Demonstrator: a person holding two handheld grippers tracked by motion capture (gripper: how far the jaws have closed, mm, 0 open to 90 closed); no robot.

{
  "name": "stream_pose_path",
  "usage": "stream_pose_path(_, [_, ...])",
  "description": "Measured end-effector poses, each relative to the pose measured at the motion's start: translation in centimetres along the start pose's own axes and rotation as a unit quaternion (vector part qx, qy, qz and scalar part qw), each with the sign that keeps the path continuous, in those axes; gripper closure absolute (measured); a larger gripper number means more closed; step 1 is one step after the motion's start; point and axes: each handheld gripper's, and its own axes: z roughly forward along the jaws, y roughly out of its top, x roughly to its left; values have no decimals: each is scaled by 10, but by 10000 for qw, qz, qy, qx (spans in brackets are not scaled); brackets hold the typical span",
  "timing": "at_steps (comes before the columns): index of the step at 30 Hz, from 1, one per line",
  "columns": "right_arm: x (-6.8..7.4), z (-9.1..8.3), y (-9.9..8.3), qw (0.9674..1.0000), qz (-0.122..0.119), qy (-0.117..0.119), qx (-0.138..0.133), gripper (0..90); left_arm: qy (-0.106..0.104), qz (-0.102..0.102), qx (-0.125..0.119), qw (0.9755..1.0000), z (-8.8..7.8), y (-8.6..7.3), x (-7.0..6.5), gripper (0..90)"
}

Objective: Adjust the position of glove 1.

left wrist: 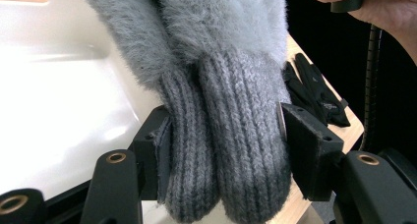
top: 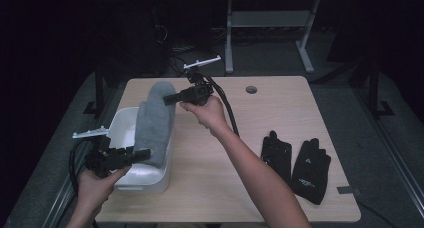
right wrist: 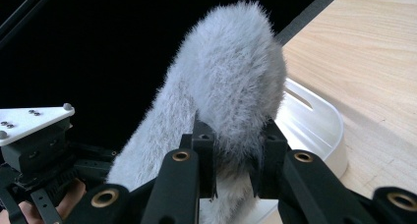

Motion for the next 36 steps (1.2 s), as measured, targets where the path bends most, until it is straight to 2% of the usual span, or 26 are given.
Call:
stream_pose_path(20, [-7, 28, -2, 9998, 20, 17, 213, 755, 105, -221, 101, 9996, 5, -15, 18, 409])
stream_pose_path(36, [-10, 53, -6, 9992, 88, 64, 383, 752, 249, -370, 217, 9988, 0, -25, 32, 406])
